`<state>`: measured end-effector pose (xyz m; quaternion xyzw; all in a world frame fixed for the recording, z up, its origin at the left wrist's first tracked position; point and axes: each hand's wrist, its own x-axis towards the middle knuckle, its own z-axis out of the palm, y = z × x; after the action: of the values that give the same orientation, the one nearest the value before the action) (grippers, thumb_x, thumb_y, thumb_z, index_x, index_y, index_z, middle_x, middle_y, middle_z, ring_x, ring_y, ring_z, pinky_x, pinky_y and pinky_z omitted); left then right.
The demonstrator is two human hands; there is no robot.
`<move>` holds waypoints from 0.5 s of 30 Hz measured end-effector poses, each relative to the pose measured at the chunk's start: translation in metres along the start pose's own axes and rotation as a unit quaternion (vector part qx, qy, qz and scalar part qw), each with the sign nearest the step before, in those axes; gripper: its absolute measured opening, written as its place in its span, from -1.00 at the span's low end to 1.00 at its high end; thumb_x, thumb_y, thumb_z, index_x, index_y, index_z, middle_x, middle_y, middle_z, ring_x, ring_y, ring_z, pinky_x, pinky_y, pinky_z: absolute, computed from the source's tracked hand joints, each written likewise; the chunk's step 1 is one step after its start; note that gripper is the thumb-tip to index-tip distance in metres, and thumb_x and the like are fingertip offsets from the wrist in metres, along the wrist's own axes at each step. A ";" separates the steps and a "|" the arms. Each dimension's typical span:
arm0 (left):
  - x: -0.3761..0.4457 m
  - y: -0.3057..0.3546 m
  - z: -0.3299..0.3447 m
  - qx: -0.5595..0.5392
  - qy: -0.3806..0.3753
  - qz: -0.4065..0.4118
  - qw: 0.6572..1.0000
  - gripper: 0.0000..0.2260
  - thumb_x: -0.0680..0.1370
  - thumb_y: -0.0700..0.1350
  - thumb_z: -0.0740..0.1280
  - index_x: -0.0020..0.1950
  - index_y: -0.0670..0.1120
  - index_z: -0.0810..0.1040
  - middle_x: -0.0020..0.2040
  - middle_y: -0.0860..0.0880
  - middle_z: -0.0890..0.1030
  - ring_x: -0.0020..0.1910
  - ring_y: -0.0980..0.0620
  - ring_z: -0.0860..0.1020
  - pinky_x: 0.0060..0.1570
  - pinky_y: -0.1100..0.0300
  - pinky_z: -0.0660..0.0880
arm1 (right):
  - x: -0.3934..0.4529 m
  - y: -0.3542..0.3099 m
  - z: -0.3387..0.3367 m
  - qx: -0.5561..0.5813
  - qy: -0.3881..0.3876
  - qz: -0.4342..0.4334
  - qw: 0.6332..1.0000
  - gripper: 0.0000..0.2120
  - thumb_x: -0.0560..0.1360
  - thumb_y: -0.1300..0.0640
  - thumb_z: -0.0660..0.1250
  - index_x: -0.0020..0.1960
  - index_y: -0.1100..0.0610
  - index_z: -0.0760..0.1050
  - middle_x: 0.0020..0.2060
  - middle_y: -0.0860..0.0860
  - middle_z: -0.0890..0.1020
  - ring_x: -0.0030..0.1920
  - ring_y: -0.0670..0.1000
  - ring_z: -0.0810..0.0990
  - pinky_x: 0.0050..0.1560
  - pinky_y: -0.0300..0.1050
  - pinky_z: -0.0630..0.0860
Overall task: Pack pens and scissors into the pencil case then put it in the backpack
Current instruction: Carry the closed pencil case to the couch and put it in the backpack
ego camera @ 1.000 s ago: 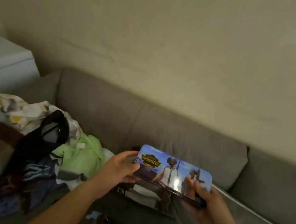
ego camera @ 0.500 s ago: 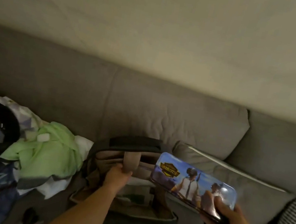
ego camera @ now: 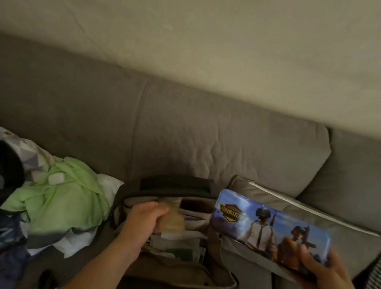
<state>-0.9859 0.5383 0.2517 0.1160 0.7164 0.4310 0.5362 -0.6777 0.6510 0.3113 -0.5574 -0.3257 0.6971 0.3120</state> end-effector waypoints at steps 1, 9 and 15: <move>-0.005 0.014 -0.003 -0.073 -0.013 0.009 0.997 -0.83 0.59 -0.08 0.29 0.06 -0.11 0.63 0.02 -0.14 0.67 0.04 -0.11 0.62 0.11 -0.04 0.52 | -0.001 -0.002 -0.002 -0.004 -0.001 -0.002 1.000 -0.53 0.41 0.23 0.35 0.30 0.06 0.44 0.11 0.15 0.65 0.02 0.16 0.66 -0.08 0.12 0.61; 0.043 0.041 -0.034 0.300 -0.009 0.389 0.871 -0.72 0.61 -0.08 0.27 0.31 0.01 0.51 0.34 0.08 0.53 0.39 0.18 0.39 0.45 0.00 0.31 | -0.007 0.009 -0.019 -0.028 0.030 0.024 0.999 -0.48 0.36 0.30 0.35 0.30 0.08 0.43 0.09 0.19 0.64 -0.08 0.16 0.69 -0.20 0.13 0.62; 0.067 0.017 -0.041 0.661 0.091 0.413 0.620 -0.32 0.34 0.08 0.49 0.42 0.01 0.36 0.33 -0.07 0.43 0.29 -0.17 0.38 0.23 -0.21 0.34 | -0.006 0.006 -0.002 -0.106 0.028 -0.026 0.994 -0.12 -0.11 -0.03 0.68 0.18 0.05 0.50 0.01 0.17 0.68 -0.05 0.17 0.68 -0.09 0.14 0.61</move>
<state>-1.0530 0.5700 0.2217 0.6832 0.7297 0.0256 0.0124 -0.6749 0.6434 0.3097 -0.5982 -0.4031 0.6342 0.2781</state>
